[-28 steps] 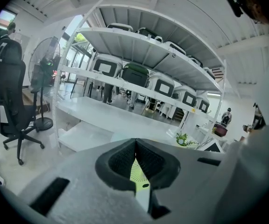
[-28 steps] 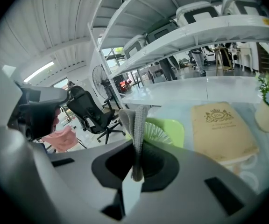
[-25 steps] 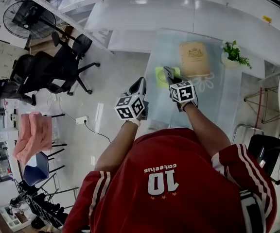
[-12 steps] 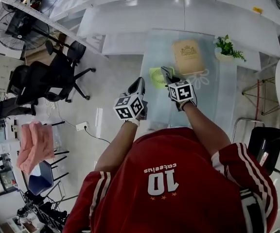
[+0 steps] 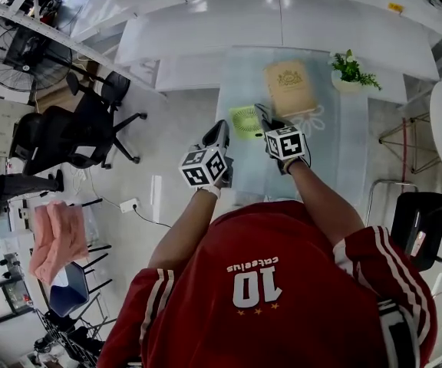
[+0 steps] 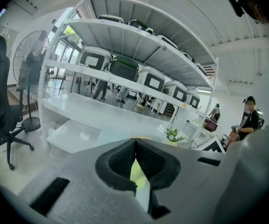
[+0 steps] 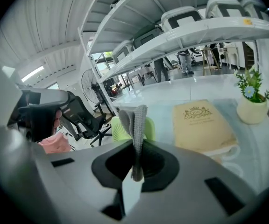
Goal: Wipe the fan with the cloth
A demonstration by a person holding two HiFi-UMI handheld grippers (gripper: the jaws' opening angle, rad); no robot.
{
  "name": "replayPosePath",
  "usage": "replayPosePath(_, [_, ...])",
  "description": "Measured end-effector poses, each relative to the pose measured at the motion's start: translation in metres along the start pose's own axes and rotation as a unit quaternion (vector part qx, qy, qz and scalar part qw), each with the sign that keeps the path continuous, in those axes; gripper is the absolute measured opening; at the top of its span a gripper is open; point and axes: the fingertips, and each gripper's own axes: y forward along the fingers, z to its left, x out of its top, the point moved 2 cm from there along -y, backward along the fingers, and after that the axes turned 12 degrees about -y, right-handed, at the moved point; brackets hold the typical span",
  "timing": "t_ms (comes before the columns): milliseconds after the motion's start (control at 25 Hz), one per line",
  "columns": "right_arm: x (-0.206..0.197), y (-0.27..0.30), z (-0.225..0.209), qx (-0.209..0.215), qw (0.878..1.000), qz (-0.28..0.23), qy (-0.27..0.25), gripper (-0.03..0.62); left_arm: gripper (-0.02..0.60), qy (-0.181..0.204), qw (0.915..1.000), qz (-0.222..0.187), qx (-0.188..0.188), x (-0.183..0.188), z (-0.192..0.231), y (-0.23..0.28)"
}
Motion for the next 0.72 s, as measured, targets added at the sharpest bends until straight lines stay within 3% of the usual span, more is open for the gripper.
replayPosePath(720, [-0.020, -0.036, -0.032, -0.049, 0.999, 0.001, 0.022, 0.021, 0.006, 0.014, 0.9979, 0.035, -0.054, -0.019, -0.043, 0.027])
